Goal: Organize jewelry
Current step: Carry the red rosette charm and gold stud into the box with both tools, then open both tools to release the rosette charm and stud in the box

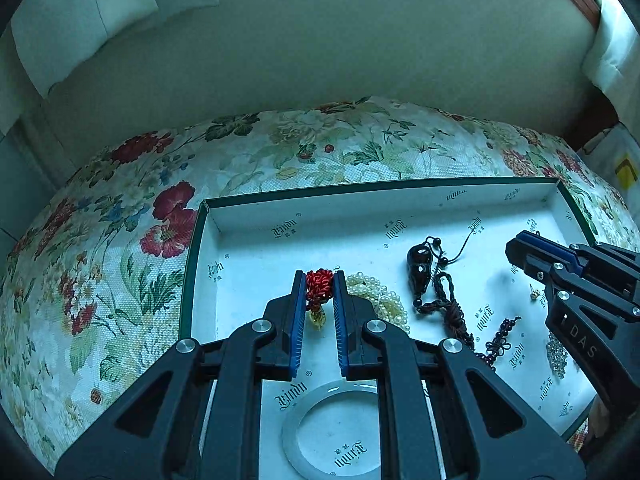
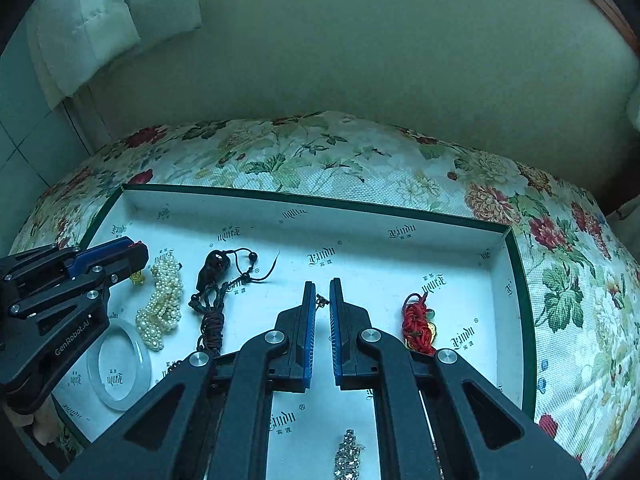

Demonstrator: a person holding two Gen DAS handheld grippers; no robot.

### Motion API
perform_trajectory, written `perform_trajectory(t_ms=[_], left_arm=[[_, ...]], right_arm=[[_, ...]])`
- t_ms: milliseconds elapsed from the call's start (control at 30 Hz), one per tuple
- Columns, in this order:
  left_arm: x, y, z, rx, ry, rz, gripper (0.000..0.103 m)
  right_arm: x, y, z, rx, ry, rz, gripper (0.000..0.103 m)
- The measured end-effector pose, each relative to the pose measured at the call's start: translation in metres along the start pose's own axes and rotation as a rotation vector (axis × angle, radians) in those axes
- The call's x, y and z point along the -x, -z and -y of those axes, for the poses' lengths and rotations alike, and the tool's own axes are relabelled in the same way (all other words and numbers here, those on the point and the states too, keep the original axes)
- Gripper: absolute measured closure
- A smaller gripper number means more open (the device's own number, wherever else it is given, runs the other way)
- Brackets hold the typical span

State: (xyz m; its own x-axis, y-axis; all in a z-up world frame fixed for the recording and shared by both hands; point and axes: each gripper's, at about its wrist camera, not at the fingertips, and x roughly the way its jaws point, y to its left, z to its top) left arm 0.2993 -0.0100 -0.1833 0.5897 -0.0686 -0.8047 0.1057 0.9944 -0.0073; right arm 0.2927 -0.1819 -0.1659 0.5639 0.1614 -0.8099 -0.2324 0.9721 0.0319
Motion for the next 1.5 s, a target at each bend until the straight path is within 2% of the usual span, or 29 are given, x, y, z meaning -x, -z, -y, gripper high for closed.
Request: perform_trajectory(t_ms=[933, 1067, 1133, 1167, 1200, 1233, 1267, 1300, 1333, 1367, 1500], left_arm=[[-0.012, -0.003, -0.007, 0.013, -0.004, -0.035, 0.087], [-0.012, -0.003, -0.007, 0.019, -0.006, -0.031, 0.074], [-0.012, -0.003, -0.007, 0.021, -0.006, -0.029, 0.073], [-0.011, -0.003, -0.007, 0.021, -0.008, -0.029, 0.07], [-0.011, -0.003, -0.007, 0.022, -0.01, -0.028, 0.062], [-0.01, -0.003, -0.007, 0.023, -0.013, -0.024, 0.056], [-0.008, -0.003, -0.007, 0.026, -0.015, -0.013, 0.048], [-0.006, -0.003, -0.007, 0.027, -0.015, -0.004, 0.047], [-0.004, -0.003, -0.007, 0.027, -0.014, -0.001, 0.047], [-0.004, -0.004, -0.007, 0.027, -0.013, -0.001, 0.046], [-0.001, -0.005, -0.006, 0.021, -0.019, 0.003, 0.042]], right_arm=[[-0.012, 0.001, 0.005, -0.038, -0.016, -0.047, 0.094], [-0.013, 0.003, 0.006, -0.044, -0.017, -0.052, 0.094], [-0.013, 0.004, 0.006, -0.043, -0.017, -0.055, 0.094], [-0.014, 0.004, 0.006, -0.042, -0.017, -0.057, 0.094], [-0.014, 0.004, 0.006, -0.041, -0.017, -0.058, 0.093], [-0.014, 0.004, 0.006, -0.042, -0.017, -0.057, 0.09], [-0.013, 0.005, 0.006, -0.047, -0.019, -0.054, 0.073], [-0.01, 0.004, 0.007, -0.055, -0.018, -0.044, 0.052], [-0.007, 0.004, 0.008, -0.062, -0.01, -0.021, 0.047], [-0.004, 0.003, 0.008, -0.064, -0.004, -0.009, 0.044], [-0.004, 0.005, 0.008, -0.063, 0.001, -0.014, 0.043]])
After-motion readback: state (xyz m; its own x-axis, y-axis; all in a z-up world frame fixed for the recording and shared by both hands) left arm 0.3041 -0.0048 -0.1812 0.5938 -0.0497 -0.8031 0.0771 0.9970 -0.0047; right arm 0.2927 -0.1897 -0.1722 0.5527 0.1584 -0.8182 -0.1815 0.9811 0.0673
